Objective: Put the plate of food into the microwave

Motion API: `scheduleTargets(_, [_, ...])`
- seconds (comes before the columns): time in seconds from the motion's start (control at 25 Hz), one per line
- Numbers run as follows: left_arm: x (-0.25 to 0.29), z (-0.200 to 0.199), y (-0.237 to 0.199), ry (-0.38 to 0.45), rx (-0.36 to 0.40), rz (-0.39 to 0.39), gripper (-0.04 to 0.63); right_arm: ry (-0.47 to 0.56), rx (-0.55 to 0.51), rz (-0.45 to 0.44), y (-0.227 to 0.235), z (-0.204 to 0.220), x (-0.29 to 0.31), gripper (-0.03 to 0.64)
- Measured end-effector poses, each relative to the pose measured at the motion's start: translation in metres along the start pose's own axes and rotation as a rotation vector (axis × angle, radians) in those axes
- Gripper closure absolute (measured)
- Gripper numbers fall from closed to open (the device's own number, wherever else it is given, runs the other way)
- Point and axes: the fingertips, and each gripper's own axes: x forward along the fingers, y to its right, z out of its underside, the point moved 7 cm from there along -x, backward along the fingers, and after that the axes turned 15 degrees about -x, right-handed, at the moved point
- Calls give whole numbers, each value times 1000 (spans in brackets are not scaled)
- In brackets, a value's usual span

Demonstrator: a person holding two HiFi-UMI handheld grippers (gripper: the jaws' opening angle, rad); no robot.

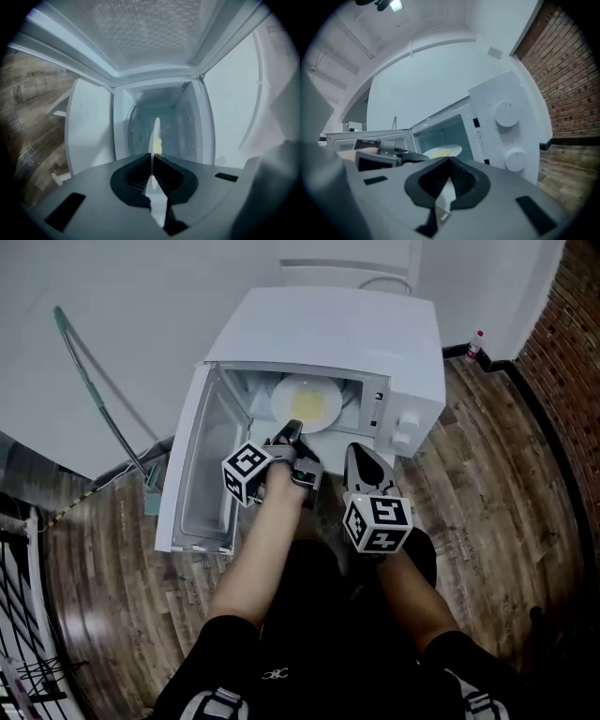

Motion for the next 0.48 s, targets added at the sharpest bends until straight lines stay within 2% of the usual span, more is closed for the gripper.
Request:
scheduleTargets(0.28, [56,-9,18,-35,31,-66,584,24,-39,24,-3,-11,-23,609])
scheduleTargets(0.48, [82,-15,15,-28,144,-139,584,16,-66,37,-3,-8,-36,609])
